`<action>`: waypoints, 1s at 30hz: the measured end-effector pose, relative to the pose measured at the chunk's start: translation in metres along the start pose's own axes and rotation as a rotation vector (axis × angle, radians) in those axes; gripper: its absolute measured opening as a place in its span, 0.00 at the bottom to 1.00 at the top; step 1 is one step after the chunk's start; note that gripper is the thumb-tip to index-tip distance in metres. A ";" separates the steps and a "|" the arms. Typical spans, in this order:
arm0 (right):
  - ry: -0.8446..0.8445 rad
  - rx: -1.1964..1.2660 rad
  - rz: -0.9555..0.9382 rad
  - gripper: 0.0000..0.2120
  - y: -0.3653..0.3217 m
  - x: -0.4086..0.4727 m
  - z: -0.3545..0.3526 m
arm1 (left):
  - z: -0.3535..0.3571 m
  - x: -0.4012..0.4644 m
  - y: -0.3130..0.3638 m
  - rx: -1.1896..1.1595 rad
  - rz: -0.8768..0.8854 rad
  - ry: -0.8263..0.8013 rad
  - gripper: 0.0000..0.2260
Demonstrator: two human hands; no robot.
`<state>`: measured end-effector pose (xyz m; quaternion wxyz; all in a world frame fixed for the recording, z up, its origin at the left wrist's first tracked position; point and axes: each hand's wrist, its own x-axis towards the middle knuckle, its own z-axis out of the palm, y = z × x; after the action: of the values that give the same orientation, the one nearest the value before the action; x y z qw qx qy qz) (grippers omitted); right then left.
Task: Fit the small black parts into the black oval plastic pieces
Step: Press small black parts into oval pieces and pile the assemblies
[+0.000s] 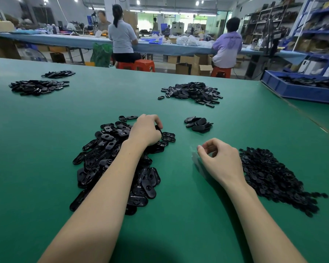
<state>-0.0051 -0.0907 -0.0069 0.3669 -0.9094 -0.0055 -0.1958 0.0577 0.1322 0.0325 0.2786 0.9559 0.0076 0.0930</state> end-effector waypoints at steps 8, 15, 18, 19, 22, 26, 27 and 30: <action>0.021 0.062 0.020 0.08 -0.003 0.004 -0.006 | -0.002 -0.004 0.024 -0.286 0.053 0.092 0.13; -0.082 0.400 0.288 0.06 -0.007 0.015 -0.030 | 0.029 -0.030 0.079 -0.530 0.250 -0.113 0.07; -0.117 0.570 0.390 0.07 -0.004 0.018 -0.047 | 0.038 -0.037 0.089 -0.674 0.260 -0.211 0.05; -0.092 0.587 0.398 0.05 -0.001 0.019 -0.051 | 0.039 -0.038 0.091 -0.707 0.268 -0.250 0.06; -0.017 0.556 0.379 0.02 0.007 0.021 -0.063 | 0.042 -0.041 0.093 -0.782 0.246 -0.370 0.05; -0.114 0.460 0.289 0.03 0.014 0.022 -0.075 | 0.051 -0.045 0.099 -0.898 0.121 -0.393 0.07; -0.145 0.393 0.263 0.03 0.014 0.023 -0.077 | 0.053 -0.046 0.099 -0.905 0.087 -0.397 0.08; -0.176 0.213 0.205 0.02 0.013 0.025 -0.081 | 0.060 -0.049 0.099 -0.961 -0.019 -0.442 0.13</action>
<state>-0.0086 -0.1576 0.0465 0.4773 -0.8748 0.0344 -0.0752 0.0170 0.0139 0.0271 0.6812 0.7170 -0.0863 -0.1203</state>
